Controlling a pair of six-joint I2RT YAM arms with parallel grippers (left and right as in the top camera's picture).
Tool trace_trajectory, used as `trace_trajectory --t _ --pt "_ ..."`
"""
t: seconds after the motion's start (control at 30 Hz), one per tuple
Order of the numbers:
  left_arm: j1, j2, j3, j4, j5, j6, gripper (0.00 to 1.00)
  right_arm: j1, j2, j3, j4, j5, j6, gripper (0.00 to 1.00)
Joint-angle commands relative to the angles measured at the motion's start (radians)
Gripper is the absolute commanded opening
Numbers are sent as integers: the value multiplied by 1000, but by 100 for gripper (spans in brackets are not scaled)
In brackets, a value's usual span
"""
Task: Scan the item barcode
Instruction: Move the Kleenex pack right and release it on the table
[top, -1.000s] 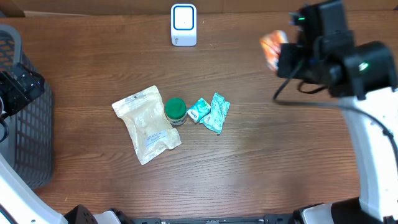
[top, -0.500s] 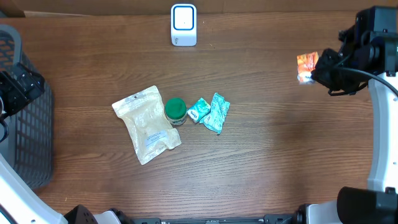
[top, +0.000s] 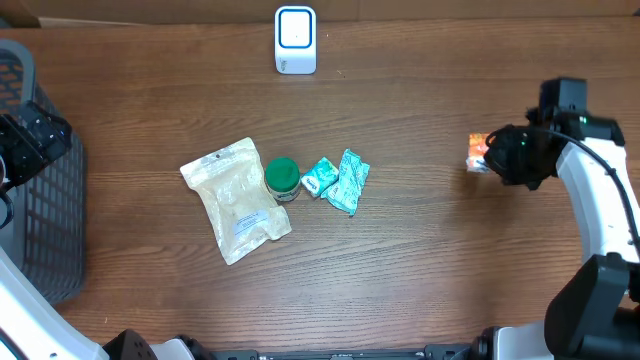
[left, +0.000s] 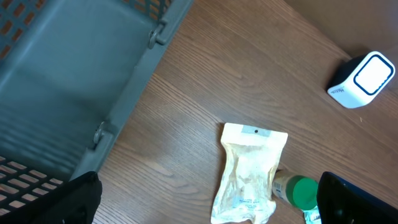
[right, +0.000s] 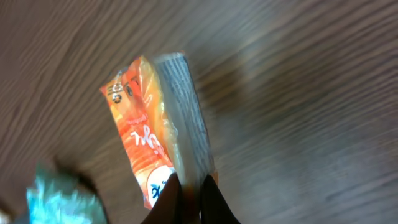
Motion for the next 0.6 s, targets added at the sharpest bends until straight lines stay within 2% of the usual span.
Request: trace_trajectory --t 0.0,0.13,0.2,0.3,0.37,0.43,0.57 --pt "3 4 9 2 -2 -10 100 -59 -3 -89 66 49 135 4" --pt "3 4 9 2 -2 -10 100 -101 -2 -146 101 60 137 4" --pt "3 4 9 2 -2 -10 99 -110 -2 -153 93 64 126 14" --pt "3 4 9 2 -2 -10 100 -110 -2 -152 79 66 64 44" --pt "3 4 9 2 -2 -10 100 -110 -2 -147 61 64 43 56" --pt "3 4 9 2 -2 -10 100 -110 -2 -123 25 27 23 58" --pt "3 4 9 2 -2 -10 100 -98 -2 -10 -74 -174 -112 60"
